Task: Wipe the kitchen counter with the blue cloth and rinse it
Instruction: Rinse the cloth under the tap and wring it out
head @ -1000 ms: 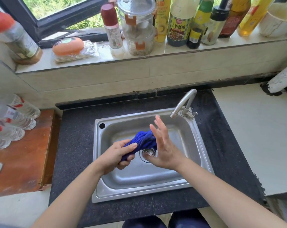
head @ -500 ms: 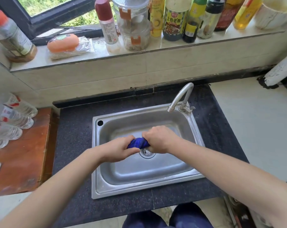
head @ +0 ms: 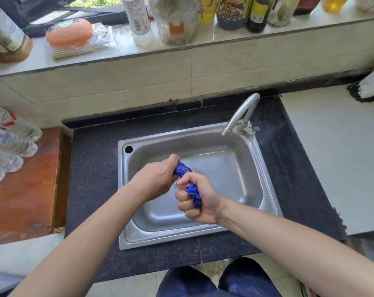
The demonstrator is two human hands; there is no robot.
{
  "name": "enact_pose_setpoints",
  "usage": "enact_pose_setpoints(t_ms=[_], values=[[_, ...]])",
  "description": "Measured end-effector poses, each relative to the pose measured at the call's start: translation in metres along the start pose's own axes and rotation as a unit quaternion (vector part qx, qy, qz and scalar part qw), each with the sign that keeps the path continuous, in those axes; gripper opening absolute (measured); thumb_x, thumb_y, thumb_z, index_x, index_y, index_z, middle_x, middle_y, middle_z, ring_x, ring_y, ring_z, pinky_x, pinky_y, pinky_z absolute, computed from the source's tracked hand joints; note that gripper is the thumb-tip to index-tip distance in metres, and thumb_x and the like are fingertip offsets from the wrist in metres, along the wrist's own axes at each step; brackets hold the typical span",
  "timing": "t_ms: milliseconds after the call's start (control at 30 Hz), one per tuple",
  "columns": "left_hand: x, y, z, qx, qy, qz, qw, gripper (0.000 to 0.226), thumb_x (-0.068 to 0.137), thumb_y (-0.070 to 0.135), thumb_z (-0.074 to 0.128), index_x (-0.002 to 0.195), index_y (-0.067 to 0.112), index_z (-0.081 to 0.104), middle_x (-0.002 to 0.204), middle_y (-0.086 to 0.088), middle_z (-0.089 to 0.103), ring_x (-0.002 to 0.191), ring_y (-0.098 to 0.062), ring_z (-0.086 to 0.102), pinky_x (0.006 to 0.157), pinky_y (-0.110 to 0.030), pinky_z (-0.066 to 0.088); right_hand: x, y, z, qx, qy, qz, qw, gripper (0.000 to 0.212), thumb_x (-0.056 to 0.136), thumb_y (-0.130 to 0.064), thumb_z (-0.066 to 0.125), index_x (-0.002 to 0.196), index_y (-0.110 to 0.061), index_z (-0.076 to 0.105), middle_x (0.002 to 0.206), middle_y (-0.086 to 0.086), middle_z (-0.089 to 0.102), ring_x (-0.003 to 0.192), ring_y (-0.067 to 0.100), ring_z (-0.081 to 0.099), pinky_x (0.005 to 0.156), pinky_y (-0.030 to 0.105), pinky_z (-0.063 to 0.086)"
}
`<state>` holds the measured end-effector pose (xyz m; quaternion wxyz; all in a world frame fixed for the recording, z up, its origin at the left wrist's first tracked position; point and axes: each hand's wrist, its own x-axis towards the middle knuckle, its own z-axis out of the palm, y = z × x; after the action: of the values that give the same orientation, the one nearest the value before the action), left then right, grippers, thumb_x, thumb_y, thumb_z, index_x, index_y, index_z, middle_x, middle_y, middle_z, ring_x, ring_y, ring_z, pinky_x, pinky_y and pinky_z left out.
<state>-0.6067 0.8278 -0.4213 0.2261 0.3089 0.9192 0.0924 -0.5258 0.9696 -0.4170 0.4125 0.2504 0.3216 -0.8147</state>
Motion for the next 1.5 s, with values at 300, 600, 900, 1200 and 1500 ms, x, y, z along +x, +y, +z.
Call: enact_pose_setpoints(t_ms=[300, 600, 900, 1200, 1500], values=[[-0.002, -0.011, 0.015, -0.052, 0.047, -0.005, 0.998, 0.028, 0.099, 0.035, 0.050, 0.108, 0.012, 0.038, 0.091, -0.004, 0.061, 0.074, -0.037, 0.058, 0.062, -0.041, 0.043, 0.003, -0.016, -0.021, -0.369, 0.175, -0.098, 0.907, 0.022, 0.086, -0.018, 0.059, 0.070, -0.019, 0.044, 0.057, -0.001, 0.048, 0.042, 0.016, 0.047, 0.040, 0.023, 0.033], [-0.015, -0.015, 0.019, -0.335, 0.039, -0.128, 0.932, 0.031, 0.084, 0.035, 0.076, 0.106, 0.025, 0.055, 0.086, 0.006, 0.065, 0.071, -0.009, 0.059, 0.068, -0.025, 0.047, 0.024, -0.023, -0.069, -0.621, 0.254, -0.316, 0.670, 0.041, 0.074, -0.018, 0.070, 0.112, -0.032, 0.063, 0.103, -0.005, 0.063, 0.099, 0.013, 0.057, 0.087, 0.026, 0.046], [-0.041, -0.006, 0.006, -0.657, -0.054, -0.147, 0.738, 0.028, 0.096, 0.014, 0.062, 0.124, 0.010, 0.058, 0.106, -0.005, 0.066, 0.095, -0.023, 0.069, 0.082, -0.039, 0.059, 0.011, -0.023, -0.060, -0.589, 0.217, -0.414, 0.659, 0.050, 0.073, -0.004, 0.065, 0.119, -0.025, 0.060, 0.114, -0.005, 0.052, 0.103, -0.001, 0.052, 0.090, 0.009, 0.038], [-0.052, -0.009, -0.020, -0.635, -0.153, -0.102, 0.750, 0.040, 0.095, 0.051, 0.056, 0.119, 0.019, 0.048, 0.091, -0.009, 0.063, 0.054, -0.013, 0.033, 0.046, -0.021, 0.016, -0.006, -0.029, -0.034, -0.673, 0.219, -0.491, 0.507, 0.062, 0.073, 0.003, 0.056, 0.131, -0.016, 0.059, 0.123, 0.008, 0.052, 0.112, 0.020, 0.055, 0.097, 0.025, 0.046], [-0.045, -0.025, 0.005, -0.173, 0.063, 0.017, 0.983, 0.027, 0.097, 0.046, 0.054, 0.114, 0.027, 0.046, 0.081, 0.005, 0.060, 0.074, -0.020, 0.058, 0.071, -0.038, 0.050, 0.002, -0.002, -0.015, -0.627, 0.298, -0.320, 0.644, 0.030, 0.079, -0.011, 0.049, 0.107, -0.021, 0.054, 0.092, 0.002, 0.064, 0.084, 0.022, 0.055, 0.074, 0.032, 0.040]])
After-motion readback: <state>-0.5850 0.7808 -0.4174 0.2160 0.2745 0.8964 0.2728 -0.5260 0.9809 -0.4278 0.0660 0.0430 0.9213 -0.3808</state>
